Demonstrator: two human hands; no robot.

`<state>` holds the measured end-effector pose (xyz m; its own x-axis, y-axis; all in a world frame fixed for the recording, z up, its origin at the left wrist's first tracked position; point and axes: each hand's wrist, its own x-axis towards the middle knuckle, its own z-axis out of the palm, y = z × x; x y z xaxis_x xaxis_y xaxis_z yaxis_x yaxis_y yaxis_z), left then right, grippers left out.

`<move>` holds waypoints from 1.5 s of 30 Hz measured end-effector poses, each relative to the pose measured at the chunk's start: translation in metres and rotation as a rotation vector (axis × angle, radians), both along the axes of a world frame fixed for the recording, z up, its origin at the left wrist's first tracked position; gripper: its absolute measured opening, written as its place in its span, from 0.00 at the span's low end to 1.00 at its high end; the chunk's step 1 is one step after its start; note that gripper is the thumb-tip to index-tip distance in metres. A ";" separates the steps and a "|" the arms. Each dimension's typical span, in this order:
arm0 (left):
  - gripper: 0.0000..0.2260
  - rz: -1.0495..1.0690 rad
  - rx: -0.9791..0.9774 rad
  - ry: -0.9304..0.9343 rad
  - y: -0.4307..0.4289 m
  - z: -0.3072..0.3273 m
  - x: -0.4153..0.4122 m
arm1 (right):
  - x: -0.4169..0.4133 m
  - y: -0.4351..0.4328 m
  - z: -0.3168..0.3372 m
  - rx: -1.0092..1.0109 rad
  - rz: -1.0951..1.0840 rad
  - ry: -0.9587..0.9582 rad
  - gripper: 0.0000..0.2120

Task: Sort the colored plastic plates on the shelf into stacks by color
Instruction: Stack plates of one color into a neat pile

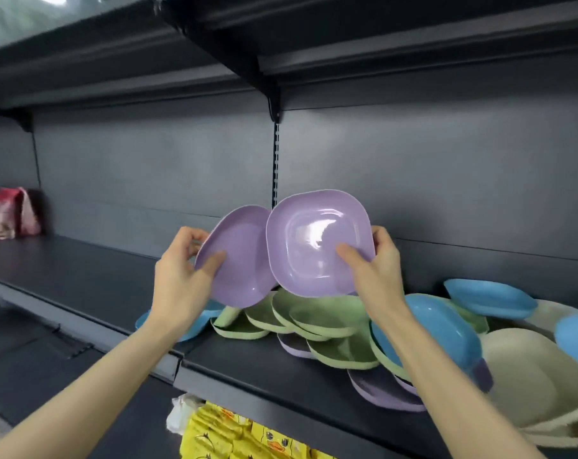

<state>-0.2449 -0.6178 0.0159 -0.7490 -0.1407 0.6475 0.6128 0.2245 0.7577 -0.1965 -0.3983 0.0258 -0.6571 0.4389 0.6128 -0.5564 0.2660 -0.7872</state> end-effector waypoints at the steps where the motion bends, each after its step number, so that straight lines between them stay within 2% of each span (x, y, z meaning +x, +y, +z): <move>1: 0.05 0.010 0.016 -0.022 -0.010 0.001 -0.012 | -0.015 -0.010 0.002 0.000 0.020 0.004 0.10; 11: 0.07 -0.011 0.054 -0.068 -0.105 0.003 -0.125 | -0.125 -0.110 0.013 0.071 0.055 0.013 0.13; 19: 0.14 -0.054 -0.118 -0.006 -0.203 -0.013 -0.208 | -0.203 -0.213 -0.009 0.042 -0.049 -0.048 0.13; 25: 0.23 -0.207 -0.186 -0.093 -0.252 -0.034 -0.275 | -0.255 -0.270 -0.028 0.028 -0.142 -0.115 0.15; 34: 0.33 -0.440 -0.152 -0.229 -0.265 -0.055 -0.380 | -0.339 -0.285 -0.037 0.070 -0.274 -0.261 0.14; 41: 0.35 -0.631 -0.259 -0.380 -0.246 -0.066 -0.441 | -0.397 -0.273 -0.045 0.119 -0.374 -0.496 0.14; 45: 0.37 -0.713 -0.425 -0.441 -0.238 -0.077 -0.474 | -0.422 -0.263 -0.045 0.190 -0.430 -0.613 0.12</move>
<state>-0.7184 -0.8556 -0.0608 -0.7570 0.6292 0.1759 0.3892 0.2181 0.8950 -0.6181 -0.6609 -0.0189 -0.6988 0.6561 0.2849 0.1467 0.5212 -0.8407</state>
